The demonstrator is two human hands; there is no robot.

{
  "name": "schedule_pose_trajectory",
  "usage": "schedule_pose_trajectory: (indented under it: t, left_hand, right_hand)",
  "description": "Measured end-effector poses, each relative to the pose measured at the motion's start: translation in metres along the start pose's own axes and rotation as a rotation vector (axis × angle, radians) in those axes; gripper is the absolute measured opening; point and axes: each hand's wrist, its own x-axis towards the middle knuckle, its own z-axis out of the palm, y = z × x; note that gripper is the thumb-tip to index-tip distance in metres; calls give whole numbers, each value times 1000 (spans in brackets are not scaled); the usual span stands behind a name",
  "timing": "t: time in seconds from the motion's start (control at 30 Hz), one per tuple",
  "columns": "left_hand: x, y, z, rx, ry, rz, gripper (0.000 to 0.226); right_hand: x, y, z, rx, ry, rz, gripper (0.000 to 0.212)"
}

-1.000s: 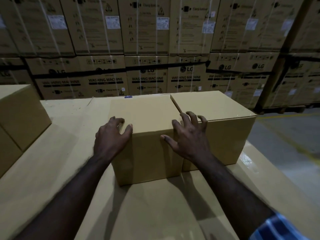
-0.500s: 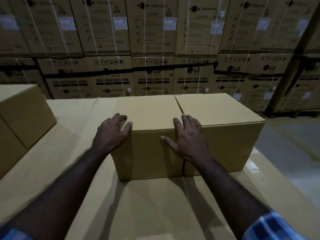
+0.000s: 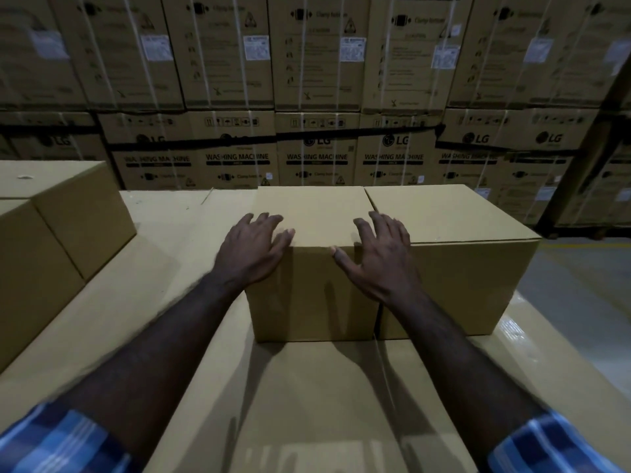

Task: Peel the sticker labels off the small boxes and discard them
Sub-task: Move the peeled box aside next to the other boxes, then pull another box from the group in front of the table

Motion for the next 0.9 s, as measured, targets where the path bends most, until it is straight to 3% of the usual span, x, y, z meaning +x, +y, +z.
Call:
schedule_pose_trajectory:
  t: [0.3, 0.67, 0.9]
  left_hand:
    - [-57, -52, -83, -75, 191, 55, 52]
    - [-189, -242, -232, -8, 317, -49, 52]
    - [-254, -347, -300, 38, 382, -164, 51]
  right_hand:
    - [7, -133, -35, 188, 141, -82, 60]
    - [-15, -403, -31, 405, 240, -229, 42]
    - [-19, -542, -29, 516, 206, -340, 42]
